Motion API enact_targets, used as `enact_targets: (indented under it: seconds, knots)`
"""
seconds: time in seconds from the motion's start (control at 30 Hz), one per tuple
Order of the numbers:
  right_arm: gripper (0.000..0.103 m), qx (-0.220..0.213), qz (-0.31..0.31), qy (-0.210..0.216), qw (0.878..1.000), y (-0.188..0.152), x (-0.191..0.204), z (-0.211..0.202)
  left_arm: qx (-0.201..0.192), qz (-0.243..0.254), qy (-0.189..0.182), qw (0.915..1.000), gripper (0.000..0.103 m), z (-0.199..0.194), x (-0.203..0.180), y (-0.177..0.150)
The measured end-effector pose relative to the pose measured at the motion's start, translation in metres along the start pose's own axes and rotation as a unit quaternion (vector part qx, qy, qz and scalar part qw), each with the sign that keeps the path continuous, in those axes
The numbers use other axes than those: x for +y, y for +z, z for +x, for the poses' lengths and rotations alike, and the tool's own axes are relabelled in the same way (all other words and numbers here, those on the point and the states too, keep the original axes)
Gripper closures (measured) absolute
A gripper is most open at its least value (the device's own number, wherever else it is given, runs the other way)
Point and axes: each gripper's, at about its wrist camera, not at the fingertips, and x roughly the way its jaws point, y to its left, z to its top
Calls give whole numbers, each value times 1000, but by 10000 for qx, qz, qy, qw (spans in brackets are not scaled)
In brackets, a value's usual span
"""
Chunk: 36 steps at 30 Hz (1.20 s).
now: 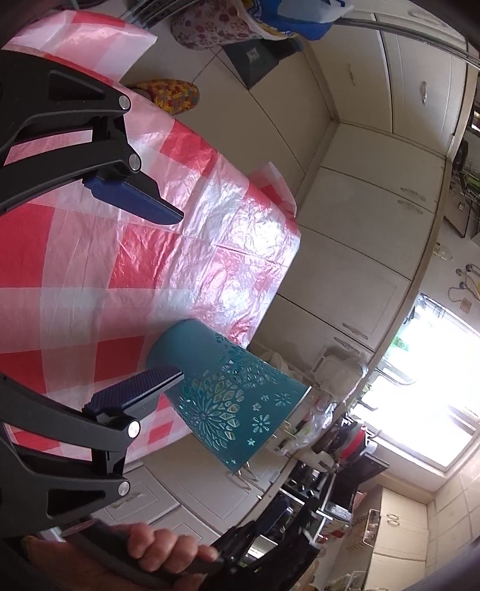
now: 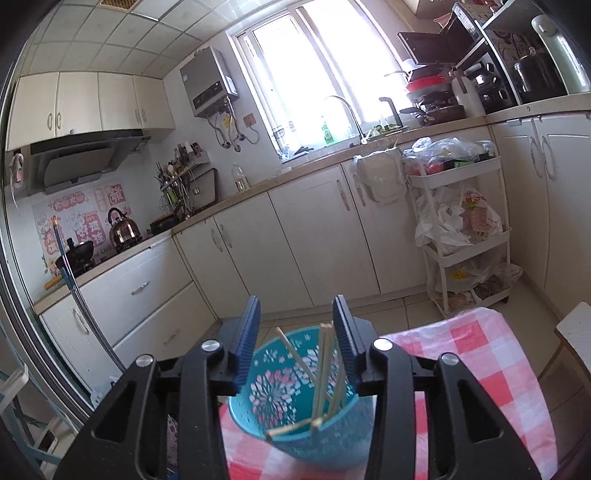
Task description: Organize utensils
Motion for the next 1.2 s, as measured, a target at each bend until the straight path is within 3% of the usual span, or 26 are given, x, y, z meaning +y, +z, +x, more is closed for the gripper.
enact_targets:
  seconds: [0.03, 0.07, 0.33, 0.5, 0.7, 0.93, 1.2]
  knots:
    - [42, 93, -23, -151, 9998, -7, -2, -8, 97, -36, 75, 9999, 25, -1, -2, 1]
    - [40, 200, -52, -252, 9995, -15, -5, -16, 163, -48, 159, 9997, 23, -3, -4, 1]
    - [35, 1123, -181, -790, 9904, -79, -23, -61, 165, 534, 711, 9959, 12, -48, -39, 14]
    - [31, 1363, -146, -872, 9867, -96, -17, -95, 51, 949, 944, 9910, 8, -88, -68, 19]
    - [22, 1396, -132, -784, 9870, -94, 5, -149, -37, 1241, 1106, 9861, 8, -140, -98, 20]
    - [14, 1465, 159, -789, 9859, -78, 26, -217, 163, 1260, 1214, 9844, 8, -203, -117, 15]
    - [8, 1300, 94, -623, 9895, -56, 58, -298, -58, 1374, 928, 9861, 8, -290, -138, 5]
